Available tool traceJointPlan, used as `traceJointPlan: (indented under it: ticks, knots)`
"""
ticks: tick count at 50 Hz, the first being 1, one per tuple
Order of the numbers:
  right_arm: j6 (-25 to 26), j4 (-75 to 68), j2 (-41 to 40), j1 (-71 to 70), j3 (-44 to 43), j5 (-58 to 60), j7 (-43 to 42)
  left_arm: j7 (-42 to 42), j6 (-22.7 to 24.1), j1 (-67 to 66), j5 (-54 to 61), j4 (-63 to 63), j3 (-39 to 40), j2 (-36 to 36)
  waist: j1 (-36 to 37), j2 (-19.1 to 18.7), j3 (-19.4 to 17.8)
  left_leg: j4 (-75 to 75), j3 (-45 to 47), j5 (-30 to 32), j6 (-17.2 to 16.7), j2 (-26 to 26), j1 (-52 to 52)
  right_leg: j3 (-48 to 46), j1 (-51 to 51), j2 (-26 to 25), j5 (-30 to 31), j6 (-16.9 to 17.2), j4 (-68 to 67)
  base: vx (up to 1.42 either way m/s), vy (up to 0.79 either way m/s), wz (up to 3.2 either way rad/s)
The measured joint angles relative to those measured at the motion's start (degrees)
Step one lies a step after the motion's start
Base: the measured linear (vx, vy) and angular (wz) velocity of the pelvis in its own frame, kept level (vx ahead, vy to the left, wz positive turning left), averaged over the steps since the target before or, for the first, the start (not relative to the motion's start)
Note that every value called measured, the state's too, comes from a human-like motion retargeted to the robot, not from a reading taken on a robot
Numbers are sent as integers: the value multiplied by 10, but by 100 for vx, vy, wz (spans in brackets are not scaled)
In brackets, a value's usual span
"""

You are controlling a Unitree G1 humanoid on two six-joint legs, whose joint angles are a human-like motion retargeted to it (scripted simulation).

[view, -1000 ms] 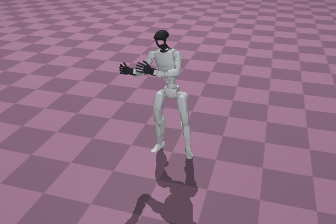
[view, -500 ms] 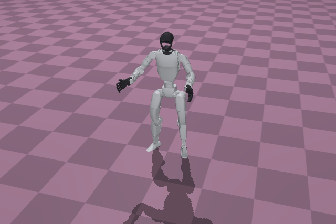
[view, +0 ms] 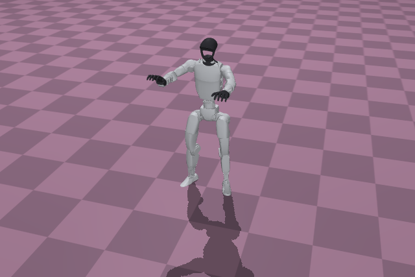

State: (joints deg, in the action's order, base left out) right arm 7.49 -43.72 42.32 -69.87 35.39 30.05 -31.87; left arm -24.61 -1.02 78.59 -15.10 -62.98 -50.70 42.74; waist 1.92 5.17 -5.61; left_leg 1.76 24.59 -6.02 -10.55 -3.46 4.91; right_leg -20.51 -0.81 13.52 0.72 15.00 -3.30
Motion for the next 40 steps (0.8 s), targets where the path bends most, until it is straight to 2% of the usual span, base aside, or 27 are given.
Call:
traceJointPlan:
  ticks: [5, 9, 15, 20, 25, 31, 36, 40]
  knots:
    - [-21, 18, -65, -18, 42, 63, 30, 28, 18, 15, -129, 48, -49, -53, 1, 3, 4, -4, 1, -4, 2, 0, 0, 3, 1, 1, -2, 0, -2, 0, 0, 0]
    - [-30, 28, -112, -19, 74, 78, 70, 54, 20, 6, -178, 75, -63, -104, 0, 4, -1, -4, -1, -4, 3, 2, -1, 1, -1, 3, -3, -1, -2, 0, 0, 0]
    - [-34, 2, -183, -8, 118, 96, 110, 76, 13, -27, -207, 53, -83, -188, -6, 2, -15, -2, -6, -1, 2, 3, -3, -4, -1, 4, -3, -5, -2, 0, 0, 0]
    - [-40, -24, -225, 7, 114, 66, 138, 91, 17, -60, -174, 28, -71, -230, -13, 1, -24, 1, -7, 2, 2, 4, -3, -5, -1, 4, -2, -7, -2, 0, 0, 0]
    - [-68, 26, -204, 43, 48, -70, 102, 60, 53, -87, -45, 71, -5, -199, -13, 0, -26, 2, -4, 1, 3, 3, 0, -2, -1, 3, -2, -8, -1, 0, 0, 0]
    - [-117, 94, -166, 106, -59, -386, 69, 60, 107, -120, 261, 140, 107, -146, -3, -2, -24, -1, 1, -4, 6, 2, 8, 3, -7, 2, -4, -11, -1, 0, 0, 0]
    - [-123, 79, -177, 131, -138, -726, 99, 98, 92, -133, 558, 141, 175, -142, 4, -4, -28, -5, 4, -8, 10, 0, 15, 7, -13, 1, -5, -18, -1, 0, 0, 0]
    - [-111, 41, -186, 117, -152, -884, 119, 105, 69, -121, 672, 114, 183, -143, 3, -6, -35, -6, 6, -7, 11, -1, 17, 9, -14, -1, -4, -20, 0, 0, 0, 0]
